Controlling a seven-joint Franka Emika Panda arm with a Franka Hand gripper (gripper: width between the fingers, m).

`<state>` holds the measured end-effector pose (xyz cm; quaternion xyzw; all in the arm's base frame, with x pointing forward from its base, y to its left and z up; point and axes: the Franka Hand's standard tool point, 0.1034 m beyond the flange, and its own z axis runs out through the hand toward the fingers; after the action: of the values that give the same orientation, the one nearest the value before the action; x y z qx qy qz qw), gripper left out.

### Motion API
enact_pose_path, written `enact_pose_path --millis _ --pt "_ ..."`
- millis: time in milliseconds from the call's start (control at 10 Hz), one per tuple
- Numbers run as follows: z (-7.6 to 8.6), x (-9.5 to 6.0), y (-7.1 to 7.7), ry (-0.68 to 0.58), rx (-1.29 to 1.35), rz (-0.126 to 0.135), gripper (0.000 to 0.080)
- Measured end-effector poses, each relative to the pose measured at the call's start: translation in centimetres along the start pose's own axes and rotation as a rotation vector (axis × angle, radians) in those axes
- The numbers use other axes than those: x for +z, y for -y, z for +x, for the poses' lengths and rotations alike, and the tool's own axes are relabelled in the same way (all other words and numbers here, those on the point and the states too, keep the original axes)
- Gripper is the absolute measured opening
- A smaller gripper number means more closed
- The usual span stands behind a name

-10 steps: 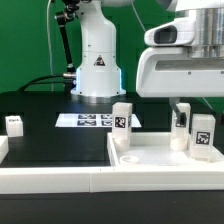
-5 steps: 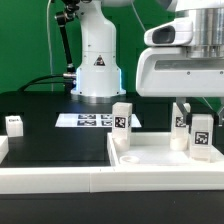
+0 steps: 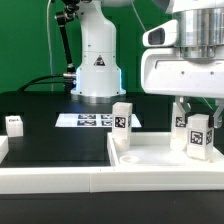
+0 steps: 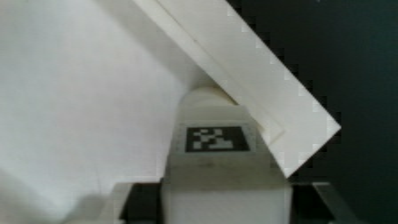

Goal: Assemble square table

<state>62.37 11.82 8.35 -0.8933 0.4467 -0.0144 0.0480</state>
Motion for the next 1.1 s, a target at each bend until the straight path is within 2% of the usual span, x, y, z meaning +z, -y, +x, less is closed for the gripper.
enact_pose_path --millis 100,300,800,1100 --pt "0.0 0.01 0.01 0.002 0.071 0.002 0.029" --pt "0.05 0.05 0.03 -0.005 0.245 0.029 0.029" --pt "-0.06 0.12 0.09 0.022 0.602 0.042 0.029" --pt "-0.07 0.19 0.09 0.022 0.629 0.041 0.029"
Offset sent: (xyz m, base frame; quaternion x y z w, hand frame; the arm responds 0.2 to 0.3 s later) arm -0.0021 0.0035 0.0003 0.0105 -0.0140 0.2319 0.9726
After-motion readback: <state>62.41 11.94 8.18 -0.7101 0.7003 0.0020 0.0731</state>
